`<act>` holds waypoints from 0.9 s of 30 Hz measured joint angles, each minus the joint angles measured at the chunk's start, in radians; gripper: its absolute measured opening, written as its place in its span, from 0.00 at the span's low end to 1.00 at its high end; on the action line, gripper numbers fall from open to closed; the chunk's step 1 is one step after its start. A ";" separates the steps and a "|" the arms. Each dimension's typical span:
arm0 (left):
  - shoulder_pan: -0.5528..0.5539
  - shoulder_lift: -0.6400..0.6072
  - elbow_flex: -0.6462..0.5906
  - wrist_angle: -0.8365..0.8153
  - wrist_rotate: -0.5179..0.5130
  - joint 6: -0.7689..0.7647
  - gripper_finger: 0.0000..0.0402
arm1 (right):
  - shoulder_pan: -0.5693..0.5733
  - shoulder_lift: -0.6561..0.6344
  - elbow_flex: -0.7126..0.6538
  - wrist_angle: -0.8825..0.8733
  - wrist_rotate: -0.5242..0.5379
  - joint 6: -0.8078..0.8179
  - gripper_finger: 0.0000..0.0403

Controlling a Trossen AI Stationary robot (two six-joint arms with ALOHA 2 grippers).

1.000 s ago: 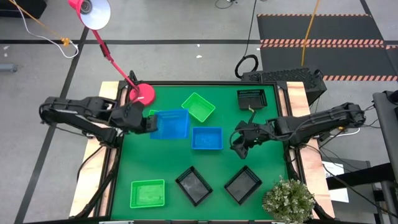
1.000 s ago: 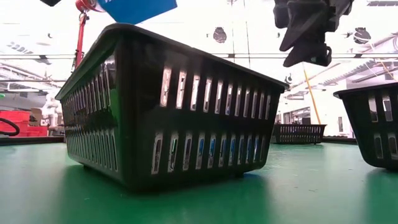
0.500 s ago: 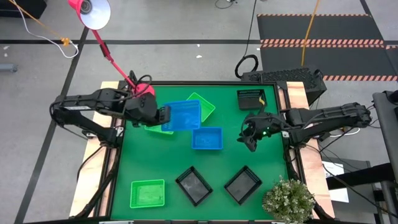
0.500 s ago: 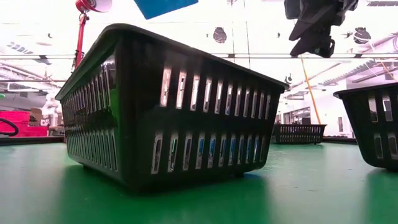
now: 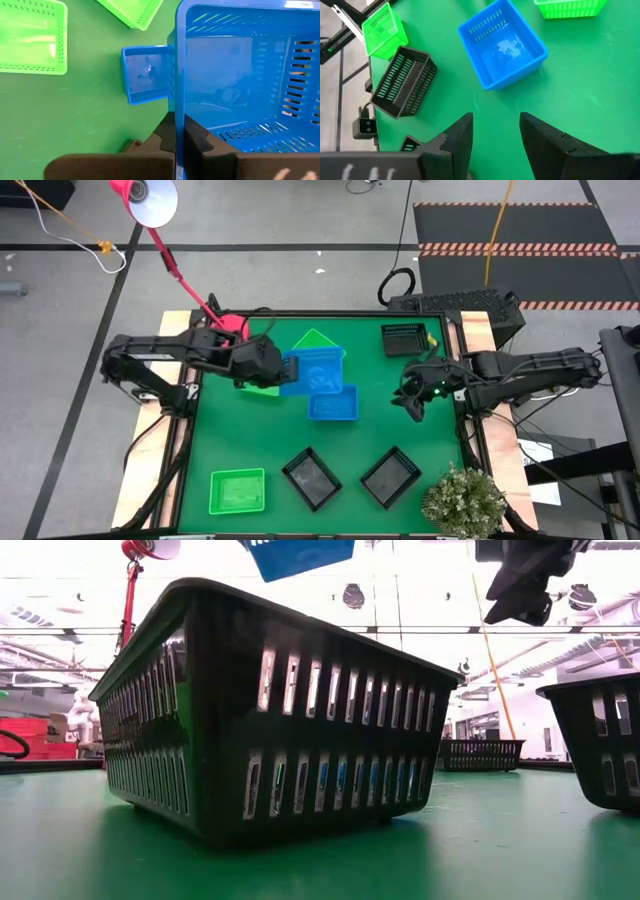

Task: Stack baskets by color
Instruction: Stack the left blue bin on the blue bins

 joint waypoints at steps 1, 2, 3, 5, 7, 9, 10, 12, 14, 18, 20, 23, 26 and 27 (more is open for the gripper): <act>0.000 0.007 0.000 0.010 0.000 0.001 0.01 | 0.000 -0.005 0.000 -0.008 0.000 0.000 0.39; 0.000 0.015 0.000 0.013 0.000 0.003 0.01 | 0.000 -0.010 0.000 -0.016 0.000 0.000 0.39; 0.000 0.024 0.000 0.013 0.000 0.005 0.01 | 0.000 -0.015 0.000 -0.026 0.000 0.000 0.39; 0.004 0.043 0.000 0.025 0.000 0.008 0.01 | 0.000 -0.024 0.000 -0.038 0.000 -0.002 0.39; 0.007 0.059 0.000 0.027 0.001 0.021 0.01 | 0.000 -0.029 0.000 -0.045 0.000 -0.008 0.39; 0.014 0.079 0.000 0.032 -0.002 0.031 0.01 | 0.000 -0.036 0.000 -0.052 0.000 -0.016 0.39; 0.018 0.088 0.000 0.034 -0.008 0.043 0.01 | 0.000 -0.037 0.000 -0.055 0.000 -0.019 0.38; 0.025 0.105 0.000 0.035 -0.026 0.065 0.01 | 0.000 -0.040 0.000 -0.053 0.000 -0.023 0.39; 0.037 0.123 0.000 0.042 -0.031 0.085 0.01 | 0.000 -0.043 0.000 -0.056 0.001 -0.023 0.39; 0.058 0.156 0.000 0.081 -0.029 0.131 0.01 | 0.000 -0.049 0.000 -0.064 0.001 -0.023 0.39; 0.068 0.167 -0.001 0.085 -0.018 0.154 0.01 | 0.000 -0.051 0.000 -0.072 0.001 -0.023 0.39; 0.077 0.194 0.001 0.086 -0.011 0.166 0.01 | 0.000 -0.056 0.000 -0.094 0.001 -0.026 0.39; 0.082 0.227 -0.001 0.083 0.004 0.178 0.01 | 0.001 -0.065 0.000 -0.096 0.003 -0.026 0.39; 0.083 0.234 -0.001 0.088 0.005 0.178 0.01 | 0.001 -0.067 0.000 -0.102 0.004 -0.026 0.38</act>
